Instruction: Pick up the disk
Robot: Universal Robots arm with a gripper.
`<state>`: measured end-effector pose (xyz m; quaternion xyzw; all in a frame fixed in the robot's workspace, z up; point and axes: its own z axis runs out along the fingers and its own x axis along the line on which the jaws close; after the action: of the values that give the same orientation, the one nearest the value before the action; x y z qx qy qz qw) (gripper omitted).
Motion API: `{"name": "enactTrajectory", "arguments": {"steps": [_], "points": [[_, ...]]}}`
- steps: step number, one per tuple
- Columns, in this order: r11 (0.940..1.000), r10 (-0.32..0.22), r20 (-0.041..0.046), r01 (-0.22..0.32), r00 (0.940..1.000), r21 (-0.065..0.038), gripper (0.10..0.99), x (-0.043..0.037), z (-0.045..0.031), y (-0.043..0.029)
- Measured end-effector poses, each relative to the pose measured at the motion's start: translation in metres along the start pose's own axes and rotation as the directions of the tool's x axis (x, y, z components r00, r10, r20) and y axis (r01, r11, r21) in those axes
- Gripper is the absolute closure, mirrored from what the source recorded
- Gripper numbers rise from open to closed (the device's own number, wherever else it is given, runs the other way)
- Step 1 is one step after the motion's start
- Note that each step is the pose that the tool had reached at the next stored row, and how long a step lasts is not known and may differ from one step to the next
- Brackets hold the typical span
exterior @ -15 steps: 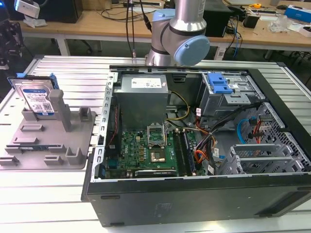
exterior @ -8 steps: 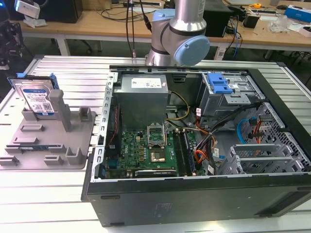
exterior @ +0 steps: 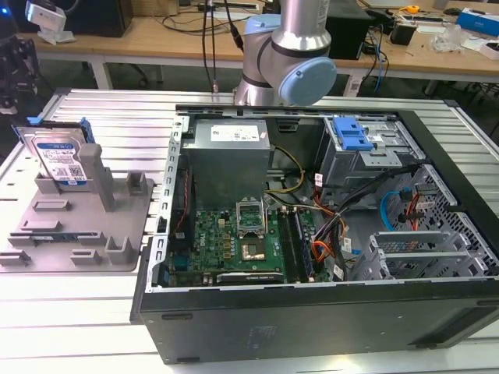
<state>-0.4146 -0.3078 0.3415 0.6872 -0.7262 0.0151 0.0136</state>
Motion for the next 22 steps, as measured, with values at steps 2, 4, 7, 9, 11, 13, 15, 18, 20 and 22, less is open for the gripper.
{"name": "enactTrajectory", "arguments": {"steps": [2, 4, 7, 9, 11, 13, 15, 18, 20, 22], "points": [[1.0000, -0.002, 0.0000, 0.002, 1.0000, 0.000, 0.604, -0.0005, 0.0013, 0.0000], [1.0000, -0.005, 0.0000, 0.005, 1.0000, 0.000, 0.604, -0.0016, 0.0044, 0.0001], [1.0000, -0.009, 0.0000, 0.009, 1.0000, 0.000, 0.604, -0.0019, 0.0083, 0.0001], [0.9999, -0.012, 0.0000, 0.012, 0.9999, 0.000, 0.604, -0.0020, 0.0098, 0.0001], [0.9998, -0.018, 0.0001, 0.018, 0.9998, 0.001, 0.604, -0.0021, 0.0122, 0.0001], [0.9997, -0.023, 0.0000, 0.023, 0.9997, 0.001, 0.604, -0.0021, 0.0143, 0.0001], [0.9996, -0.028, 0.0001, 0.028, 0.9996, 0.001, 0.604, -0.0022, 0.0160, 0.0001], [0.9994, -0.034, 0.0000, 0.034, 0.9994, 0.001, 0.604, -0.0024, 0.0185, 0.0001], [0.9993, -0.038, 0.0001, 0.038, 0.9993, 0.002, 0.604, -0.0025, 0.0202, 0.0002], [0.9991, -0.042, 0.0001, 0.042, 0.9991, 0.002, 0.604, -0.0026, 0.0219, 0.0002]]}}
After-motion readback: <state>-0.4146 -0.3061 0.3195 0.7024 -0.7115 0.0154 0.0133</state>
